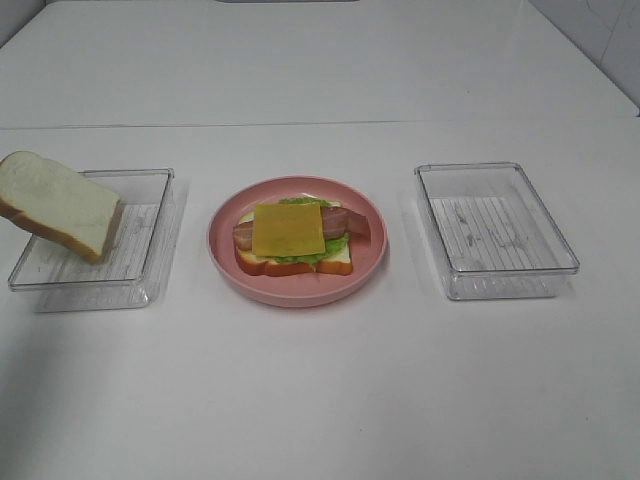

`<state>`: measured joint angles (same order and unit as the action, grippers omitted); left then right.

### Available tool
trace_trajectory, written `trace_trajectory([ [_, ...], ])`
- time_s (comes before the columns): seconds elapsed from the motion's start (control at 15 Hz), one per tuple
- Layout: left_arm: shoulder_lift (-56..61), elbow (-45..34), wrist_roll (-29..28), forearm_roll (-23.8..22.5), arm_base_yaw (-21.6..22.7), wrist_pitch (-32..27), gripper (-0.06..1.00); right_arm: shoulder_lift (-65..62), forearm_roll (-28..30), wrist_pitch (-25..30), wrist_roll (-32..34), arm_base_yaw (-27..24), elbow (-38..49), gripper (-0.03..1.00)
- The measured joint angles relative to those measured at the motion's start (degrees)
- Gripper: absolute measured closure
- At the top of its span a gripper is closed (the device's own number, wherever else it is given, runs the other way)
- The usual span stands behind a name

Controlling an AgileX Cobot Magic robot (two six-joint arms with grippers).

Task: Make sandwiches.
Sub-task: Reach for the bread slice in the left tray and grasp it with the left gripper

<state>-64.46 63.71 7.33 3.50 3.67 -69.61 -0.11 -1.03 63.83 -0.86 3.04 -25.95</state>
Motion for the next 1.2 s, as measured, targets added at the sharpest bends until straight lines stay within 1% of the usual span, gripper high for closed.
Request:
trace_trajectory([
  [0.13, -8.7, 5.8, 1.3, 0.8, 0.0, 0.1, -0.02, 0.0, 0.0, 0.0, 0.0, 0.0, 0.0, 0.08],
  [0.2, -10.4, 7.0, 1.4, 1.0, 0.0, 0.1, -0.02, 0.0, 0.0, 0.0, 0.0, 0.0, 0.0, 0.08],
  [0.33, -18.3, 12.2, 2.5, 2.3, 0.0, 0.1, -0.02, 0.0, 0.0, 0.0, 0.0, 0.0, 0.0, 0.08],
  [0.4, -25.0, 16.6, 3.0, 2.8, 0.0, 0.2, -0.02, 0.0, 0.0, 0.0, 0.0, 0.0, 0.0, 0.08],
  [0.47, -26.4, 17.5, 3.2, 3.0, 0.0, 0.2, -0.02, 0.0, 0.0, 0.0, 0.0, 0.0, 0.0, 0.08],
  [0.67, -35.4, 22.7, 4.8, 3.5, 0.3, 0.2, -0.02, 0.0, 0.0, 0.0, 0.0, 0.0, 0.0, 0.08],
  [0.87, -41.8, 27.2, 6.4, 4.8, 2.8, 0.1, -0.02, 0.0, 0.0, 0.0, 0.0, 0.0, 0.0, 0.08],
  [0.93, -43.9, 28.9, 7.4, 5.9, 4.2, 0.1, -0.02, 0.0, 0.0, 0.0, 0.0, 0.0, 0.0, 0.08],
  [1.0, -48.1, 31.9, 10.2, 9.7, 6.8, 0.1, -0.02, 0.0, 0.0, 0.0, 0.0, 0.0, 0.0, 0.08],
  [1.07, -50.2, 33.3, 11.6, 11.3, 7.5, 0.1, -0.02, 0.0, 0.0, 0.0, 0.0, 0.0, 0.0, 0.08],
  [1.2, -53.2, 35.6, 13.4, 12.9, 8.0, 0.1, -0.02, 0.0, 0.0, 0.0, 0.0, 0.0, 0.0, 0.08],
])
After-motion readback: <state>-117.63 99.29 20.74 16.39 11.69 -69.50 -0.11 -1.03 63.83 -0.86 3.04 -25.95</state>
